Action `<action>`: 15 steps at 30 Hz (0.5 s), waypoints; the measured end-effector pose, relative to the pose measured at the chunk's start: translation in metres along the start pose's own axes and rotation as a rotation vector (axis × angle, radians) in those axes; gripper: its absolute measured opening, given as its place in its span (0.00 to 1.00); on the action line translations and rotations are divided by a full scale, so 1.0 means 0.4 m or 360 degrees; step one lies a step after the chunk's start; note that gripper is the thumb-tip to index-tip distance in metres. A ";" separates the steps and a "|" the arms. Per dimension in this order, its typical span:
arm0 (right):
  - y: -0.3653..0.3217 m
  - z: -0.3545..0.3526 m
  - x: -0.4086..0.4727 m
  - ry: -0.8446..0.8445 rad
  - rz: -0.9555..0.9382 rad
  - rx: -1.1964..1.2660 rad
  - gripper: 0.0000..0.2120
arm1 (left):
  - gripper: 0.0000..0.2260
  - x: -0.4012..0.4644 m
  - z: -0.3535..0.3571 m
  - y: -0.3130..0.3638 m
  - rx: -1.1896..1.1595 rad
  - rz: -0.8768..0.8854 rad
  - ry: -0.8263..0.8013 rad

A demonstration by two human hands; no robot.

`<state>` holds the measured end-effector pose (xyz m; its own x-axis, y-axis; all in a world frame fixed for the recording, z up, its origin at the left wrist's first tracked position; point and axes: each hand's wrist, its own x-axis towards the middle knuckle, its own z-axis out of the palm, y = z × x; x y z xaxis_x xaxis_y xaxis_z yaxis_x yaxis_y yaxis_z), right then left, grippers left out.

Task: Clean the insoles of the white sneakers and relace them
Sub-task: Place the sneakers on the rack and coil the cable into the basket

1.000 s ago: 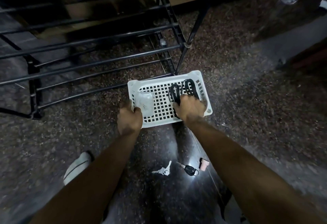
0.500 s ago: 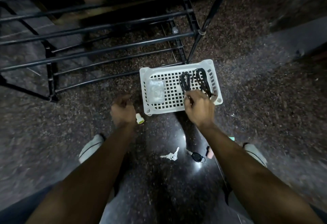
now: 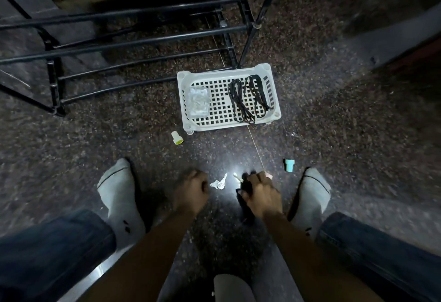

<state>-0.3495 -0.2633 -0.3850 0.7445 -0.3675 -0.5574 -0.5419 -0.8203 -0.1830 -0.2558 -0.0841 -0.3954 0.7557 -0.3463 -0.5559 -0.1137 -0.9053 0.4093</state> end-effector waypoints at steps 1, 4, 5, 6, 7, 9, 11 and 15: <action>0.004 0.009 -0.003 -0.0049 0.0032 -0.0008 0.21 | 0.13 -0.006 0.016 0.012 0.0111 0.0104 -0.0014; 0.004 0.025 -0.002 -0.0092 0.0092 0.0020 0.22 | 0.20 -0.008 0.041 0.047 0.0410 0.0200 -0.0072; 0.002 0.027 0.001 -0.0078 0.0097 0.0034 0.21 | 0.21 -0.005 0.046 0.055 0.0475 0.0192 -0.0078; -0.001 0.029 0.005 -0.0065 0.0098 0.0051 0.20 | 0.21 0.001 0.051 0.062 0.0528 0.0183 -0.0079; -0.004 0.029 0.010 -0.0052 0.0099 0.0072 0.18 | 0.21 0.008 0.058 0.065 0.0591 0.0191 -0.0080; -0.009 0.030 0.021 -0.0017 0.0098 0.0146 0.15 | 0.20 0.020 0.067 0.068 0.0694 0.0224 -0.0083; -0.014 0.028 0.032 -0.0025 0.0116 0.0211 0.14 | 0.18 0.032 0.073 0.063 0.0736 0.0246 -0.0106; -0.031 0.021 0.041 -0.0130 0.0149 0.0247 0.12 | 0.13 0.037 0.064 0.058 0.0625 0.0267 -0.0117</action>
<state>-0.3338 -0.2557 -0.3987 0.6571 -0.3971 -0.6408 -0.6658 -0.7044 -0.2462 -0.2638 -0.1165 -0.4123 0.6595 -0.5002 -0.5611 -0.4786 -0.8550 0.1998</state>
